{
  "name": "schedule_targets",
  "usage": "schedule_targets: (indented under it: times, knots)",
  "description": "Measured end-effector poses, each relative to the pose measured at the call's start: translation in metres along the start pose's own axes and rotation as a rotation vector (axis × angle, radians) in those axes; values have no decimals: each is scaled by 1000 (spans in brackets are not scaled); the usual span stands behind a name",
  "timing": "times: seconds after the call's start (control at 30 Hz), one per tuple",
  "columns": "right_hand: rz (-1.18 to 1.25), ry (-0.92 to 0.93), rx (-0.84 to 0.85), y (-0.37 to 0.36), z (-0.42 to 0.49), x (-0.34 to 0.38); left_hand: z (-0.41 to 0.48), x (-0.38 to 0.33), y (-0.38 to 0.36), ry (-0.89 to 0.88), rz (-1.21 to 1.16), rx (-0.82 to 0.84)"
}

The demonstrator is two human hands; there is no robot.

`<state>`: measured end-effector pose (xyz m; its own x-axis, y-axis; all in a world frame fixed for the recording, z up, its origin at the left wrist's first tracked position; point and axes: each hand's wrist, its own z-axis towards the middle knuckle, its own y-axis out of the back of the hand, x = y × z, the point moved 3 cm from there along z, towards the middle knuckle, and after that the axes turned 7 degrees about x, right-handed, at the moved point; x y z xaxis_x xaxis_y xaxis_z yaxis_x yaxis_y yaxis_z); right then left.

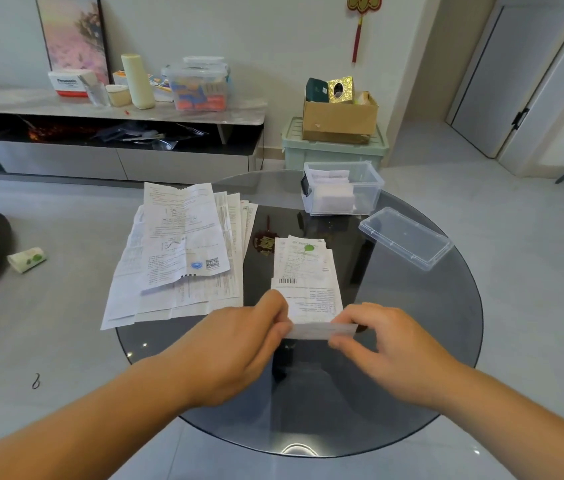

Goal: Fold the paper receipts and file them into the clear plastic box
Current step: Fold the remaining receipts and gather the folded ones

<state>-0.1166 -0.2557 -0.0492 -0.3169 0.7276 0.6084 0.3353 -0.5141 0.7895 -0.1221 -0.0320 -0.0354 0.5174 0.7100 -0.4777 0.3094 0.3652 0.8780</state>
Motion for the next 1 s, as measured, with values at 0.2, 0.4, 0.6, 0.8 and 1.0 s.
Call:
schedule_targets:
  times: [0.2, 0.4, 0.6, 0.8, 1.0]
  knots:
    - [243, -92, -147, 0, 10, -1, 18, 7, 2, 175, -272, -168]
    - [152, -232, -266, -6, 27, -1, 36, 19, -8, 259, -195, -195]
    - [-131, -268, -285, -15, 36, -3, 42, 20, -17, 269, -36, -172]
    - [-195, -293, -216, -13, 36, -9, 44, 19, -19, 301, 46, -41]
    - [-206, -268, -177, -5, 28, -11, 39, 20, -20, 266, 147, 2]
